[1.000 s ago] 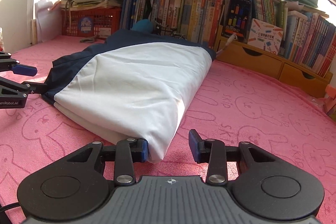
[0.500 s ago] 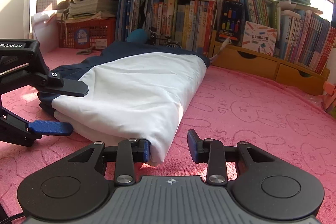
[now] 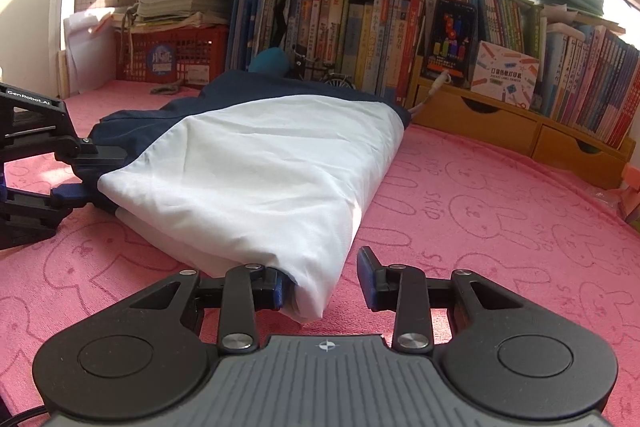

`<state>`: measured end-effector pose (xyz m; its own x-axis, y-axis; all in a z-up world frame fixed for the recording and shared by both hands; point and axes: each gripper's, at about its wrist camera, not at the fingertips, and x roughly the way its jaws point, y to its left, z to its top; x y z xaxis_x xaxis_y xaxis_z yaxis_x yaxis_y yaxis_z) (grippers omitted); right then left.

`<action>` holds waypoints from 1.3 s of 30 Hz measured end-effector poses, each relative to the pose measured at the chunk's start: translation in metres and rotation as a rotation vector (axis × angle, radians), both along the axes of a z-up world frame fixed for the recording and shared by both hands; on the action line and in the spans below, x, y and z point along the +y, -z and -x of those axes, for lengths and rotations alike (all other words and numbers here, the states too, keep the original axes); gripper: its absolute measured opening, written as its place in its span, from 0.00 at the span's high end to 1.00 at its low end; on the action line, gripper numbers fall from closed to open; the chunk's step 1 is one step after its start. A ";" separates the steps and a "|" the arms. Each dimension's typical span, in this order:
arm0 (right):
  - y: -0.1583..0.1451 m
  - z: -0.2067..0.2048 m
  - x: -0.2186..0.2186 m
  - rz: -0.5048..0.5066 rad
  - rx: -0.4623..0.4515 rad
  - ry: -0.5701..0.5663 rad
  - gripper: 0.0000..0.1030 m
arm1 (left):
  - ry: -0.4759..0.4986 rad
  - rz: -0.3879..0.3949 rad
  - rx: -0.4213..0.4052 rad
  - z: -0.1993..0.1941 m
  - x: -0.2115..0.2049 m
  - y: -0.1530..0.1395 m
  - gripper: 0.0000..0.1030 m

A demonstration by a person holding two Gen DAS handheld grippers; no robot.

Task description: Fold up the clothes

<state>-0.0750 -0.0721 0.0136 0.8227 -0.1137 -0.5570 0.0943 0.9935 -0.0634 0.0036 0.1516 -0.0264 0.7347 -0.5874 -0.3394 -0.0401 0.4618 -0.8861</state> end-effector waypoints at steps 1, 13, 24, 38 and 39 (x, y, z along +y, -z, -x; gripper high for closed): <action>0.001 -0.003 -0.001 -0.028 0.013 0.008 0.65 | 0.008 -0.015 -0.025 0.000 -0.005 -0.005 0.32; -0.009 0.031 0.023 0.191 -0.204 0.108 0.79 | -0.005 -0.388 -0.147 0.013 -0.001 -0.029 0.94; 0.007 0.032 0.011 0.222 -0.121 0.092 0.78 | 0.005 -0.476 -0.125 0.022 0.021 -0.012 0.86; 0.013 0.028 0.017 0.264 -0.085 0.072 0.80 | 0.257 -1.146 -0.597 0.000 -0.082 -0.064 0.80; 0.013 0.028 0.015 0.258 -0.080 0.073 0.79 | 0.288 -1.189 -0.585 -0.009 -0.092 -0.055 0.80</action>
